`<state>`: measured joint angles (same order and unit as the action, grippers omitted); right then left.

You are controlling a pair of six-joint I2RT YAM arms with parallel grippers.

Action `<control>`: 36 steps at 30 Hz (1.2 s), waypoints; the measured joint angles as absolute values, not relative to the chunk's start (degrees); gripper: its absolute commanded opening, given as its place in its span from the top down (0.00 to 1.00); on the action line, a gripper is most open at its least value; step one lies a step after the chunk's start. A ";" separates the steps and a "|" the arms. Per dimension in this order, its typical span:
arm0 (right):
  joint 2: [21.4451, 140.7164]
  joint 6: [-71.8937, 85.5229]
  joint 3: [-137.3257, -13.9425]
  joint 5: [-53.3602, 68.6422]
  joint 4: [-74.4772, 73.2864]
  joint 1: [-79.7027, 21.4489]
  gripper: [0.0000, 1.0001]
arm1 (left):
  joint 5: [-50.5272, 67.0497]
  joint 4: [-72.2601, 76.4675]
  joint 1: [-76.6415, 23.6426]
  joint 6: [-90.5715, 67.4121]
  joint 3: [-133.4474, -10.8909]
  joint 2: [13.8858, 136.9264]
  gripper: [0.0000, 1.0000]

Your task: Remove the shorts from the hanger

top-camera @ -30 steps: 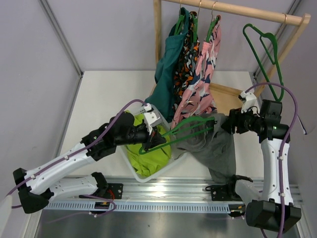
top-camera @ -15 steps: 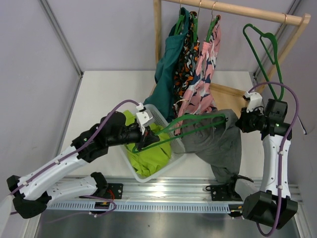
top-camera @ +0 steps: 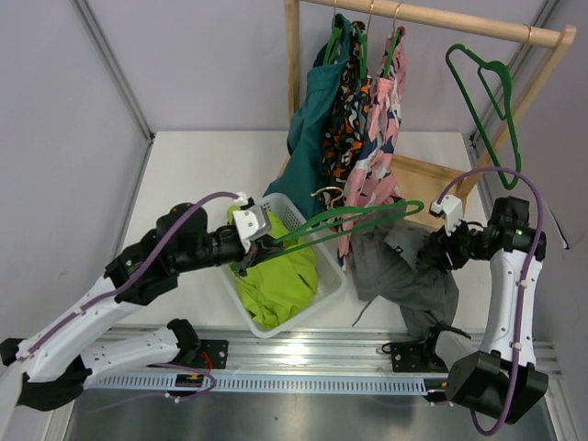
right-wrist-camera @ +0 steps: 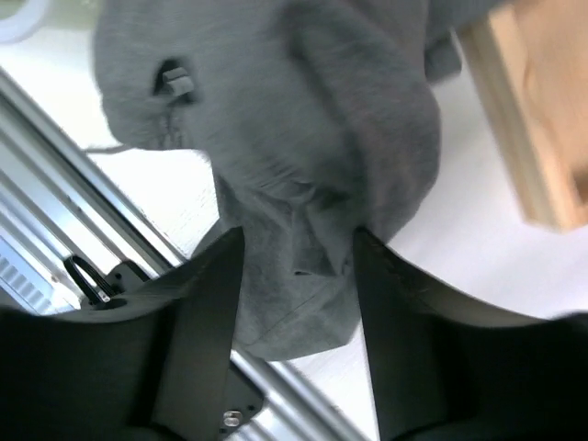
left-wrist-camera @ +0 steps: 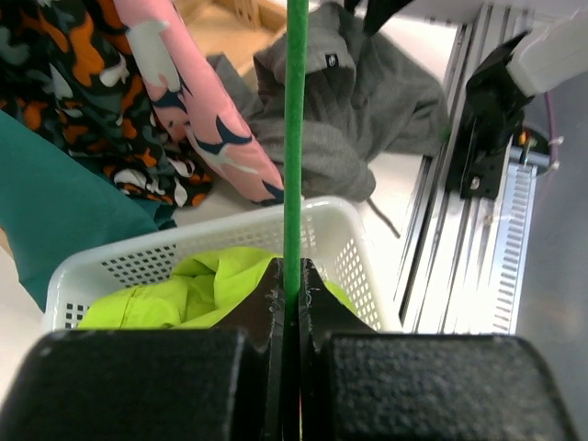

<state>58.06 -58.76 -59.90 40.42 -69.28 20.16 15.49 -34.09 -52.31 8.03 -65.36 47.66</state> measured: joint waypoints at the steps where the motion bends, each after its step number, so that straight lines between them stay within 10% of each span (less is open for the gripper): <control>1: 58.02 -61.54 -60.90 41.91 -71.40 20.10 0.38 | 15.51 -34.35 -52.31 8.32 -65.65 48.62 1.00; 8: 57.01 -75.92 -71.07 47.70 -75.81 20.08 0.22 | 15.20 -40.05 -52.25 12.25 -69.14 56.62 1.00; 24: 55.07 -82.04 -72.42 50.83 -76.95 -5.87 0.27 | 21.30 -44.05 -52.21 26.92 -73.58 58.06 1.00; 30: 55.66 -82.81 -71.66 50.52 -76.97 -9.45 0.42 | 23.29 -43.00 -52.21 29.61 -72.82 56.75 1.00; 36: 55.33 -83.18 -71.29 50.43 -76.95 -10.02 1.00 | 23.62 -41.45 -52.21 30.15 -71.00 56.18 1.00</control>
